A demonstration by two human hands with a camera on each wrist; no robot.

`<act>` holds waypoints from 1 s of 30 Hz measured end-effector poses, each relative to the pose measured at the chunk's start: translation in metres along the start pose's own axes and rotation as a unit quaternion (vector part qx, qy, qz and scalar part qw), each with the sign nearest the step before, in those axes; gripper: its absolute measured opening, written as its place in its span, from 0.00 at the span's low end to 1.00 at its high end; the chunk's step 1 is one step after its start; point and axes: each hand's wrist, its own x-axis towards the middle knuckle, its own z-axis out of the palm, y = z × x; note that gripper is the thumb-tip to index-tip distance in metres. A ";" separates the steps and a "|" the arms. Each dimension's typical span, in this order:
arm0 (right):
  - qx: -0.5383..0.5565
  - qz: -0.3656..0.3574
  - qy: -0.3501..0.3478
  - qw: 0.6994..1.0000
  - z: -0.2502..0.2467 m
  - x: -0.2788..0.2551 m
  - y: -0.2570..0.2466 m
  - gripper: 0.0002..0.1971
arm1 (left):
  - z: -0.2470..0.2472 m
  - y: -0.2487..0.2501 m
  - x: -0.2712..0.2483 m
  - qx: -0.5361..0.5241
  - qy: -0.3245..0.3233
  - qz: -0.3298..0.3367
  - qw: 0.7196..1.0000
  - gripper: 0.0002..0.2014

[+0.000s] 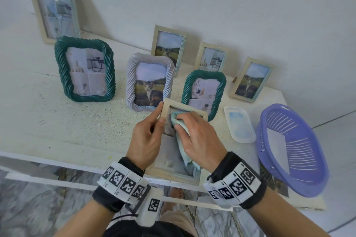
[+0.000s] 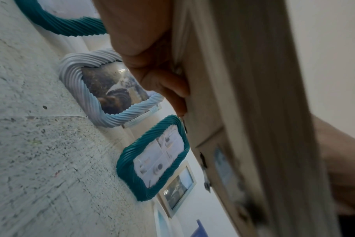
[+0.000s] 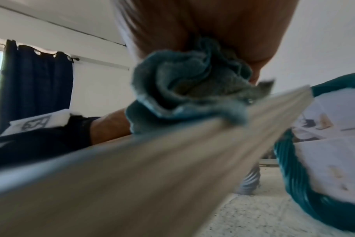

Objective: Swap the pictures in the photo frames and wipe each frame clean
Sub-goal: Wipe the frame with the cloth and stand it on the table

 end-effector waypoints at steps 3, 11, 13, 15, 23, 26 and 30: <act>0.016 -0.007 -0.015 1.000 0.003 -0.005 -0.009 0.13 | 0.002 0.007 0.001 -0.029 0.000 -0.014 0.999 0.20; 0.083 -0.029 -0.113 0.990 0.002 -0.038 -0.007 0.11 | 0.004 0.000 0.003 -0.024 0.002 -0.047 0.999 0.23; 0.093 -0.039 -0.139 0.985 0.002 -0.048 -0.003 0.11 | 0.005 -0.004 0.005 -0.001 0.017 -0.044 0.999 0.23; 0.088 -0.042 -0.157 0.983 0.000 -0.055 0.004 0.12 | 0.008 -0.005 0.006 0.036 0.026 -0.034 0.998 0.22; 0.133 0.075 -0.055 0.987 -0.048 -0.065 0.078 0.13 | 0.014 -0.004 0.009 0.078 0.029 -0.045 0.995 0.25; 0.079 0.167 -0.030 0.982 -0.051 -0.055 0.118 0.17 | 0.021 0.002 0.008 0.070 0.025 -0.056 0.996 0.23; 0.036 0.230 0.077 0.970 -0.049 -0.034 0.138 0.18 | 0.033 0.010 0.005 0.068 0.030 -0.049 0.996 0.21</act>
